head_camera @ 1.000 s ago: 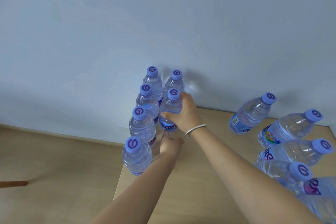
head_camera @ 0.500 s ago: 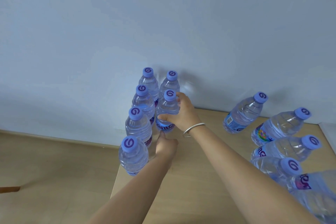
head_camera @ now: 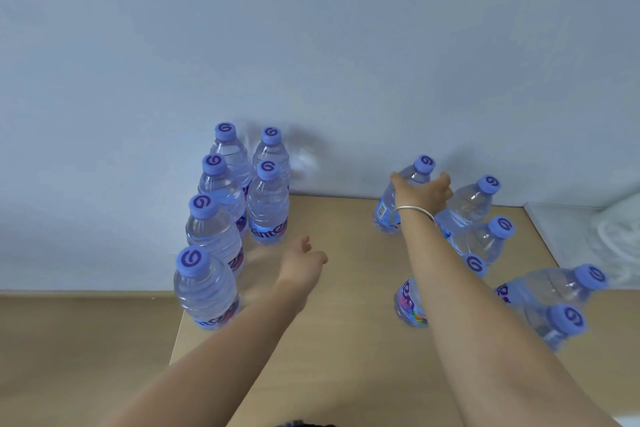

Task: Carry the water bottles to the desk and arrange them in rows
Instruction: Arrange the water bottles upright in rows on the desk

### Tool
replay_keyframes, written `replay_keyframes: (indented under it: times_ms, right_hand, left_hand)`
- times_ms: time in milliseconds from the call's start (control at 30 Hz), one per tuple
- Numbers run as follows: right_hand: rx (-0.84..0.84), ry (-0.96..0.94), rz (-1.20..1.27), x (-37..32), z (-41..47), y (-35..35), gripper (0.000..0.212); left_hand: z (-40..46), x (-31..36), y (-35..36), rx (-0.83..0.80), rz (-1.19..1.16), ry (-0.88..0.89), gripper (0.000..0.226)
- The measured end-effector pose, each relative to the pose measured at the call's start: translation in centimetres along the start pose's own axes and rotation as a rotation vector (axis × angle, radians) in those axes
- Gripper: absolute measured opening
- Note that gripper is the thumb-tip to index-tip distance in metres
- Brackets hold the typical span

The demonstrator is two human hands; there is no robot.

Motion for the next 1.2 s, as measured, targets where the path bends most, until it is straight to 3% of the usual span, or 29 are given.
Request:
replay_keyframes:
  times_ms: [233,400,500,667,767,867,1000,1100,1200]
  right_hand:
    - [-0.109,0.018,-0.037,0.4,0.0,2.1,0.06]
    - [-0.143,-0.274,-0.084,-0.4,-3.9,1.2,0.048]
    - [-0.435,-0.41,0.032,-0.9,-7.0,1.0,0.044]
    - [-0.951,-0.454,0.238,-3.7,-12.2,-0.5,0.033]
    - [-1.138,-0.468,0.369,-5.6,-14.8,-2.2,0.035]
    - [-1.201,-0.417,0.469,-6.9,-15.9,-3.8,0.047]
    - [-1.323,-0.423,0.547,-7.7,-17.0,-4.5,0.04]
    - [-1.325,-0.34,0.581,-7.1,-16.5,-4.3,0.051]
    - [-1.276,-0.278,0.563,-6.5,-15.9,-4.1,0.047]
  left_hand:
    - [-0.5,0.6,-1.3,-0.02,0.048,0.02,0.05]
    - [-0.9,-0.3,-1.7,-0.04,0.004,-0.022,0.046]
    - [-1.3,-0.9,-1.5,-0.05,-0.035,-0.021,0.047]
    - [-2.1,-2.1,-1.6,-0.07,-0.171,-0.086,0.041]
    - [-2.6,-2.7,-1.2,-0.26,-0.409,-0.198,0.06]
    - [-3.6,-2.7,-0.8,-0.472,-0.588,-0.253,0.069]
    - [-5.9,-3.0,0.3,-0.717,-0.539,-0.37,0.071]
    - [-6.6,-3.0,0.2,-0.755,-0.555,-0.412,0.068]
    - [-6.2,-3.1,-0.5,-0.664,-0.605,-0.375,0.066]
Point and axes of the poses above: each hand's wrist, its own z-axis towards the middle knuckle, its own y-axis out of the palm, x = y × z, the point moved 7 cm from there along z, towards the middle knuckle, and after that the axes turned 3 degrees about y, right-handed, at the moved point
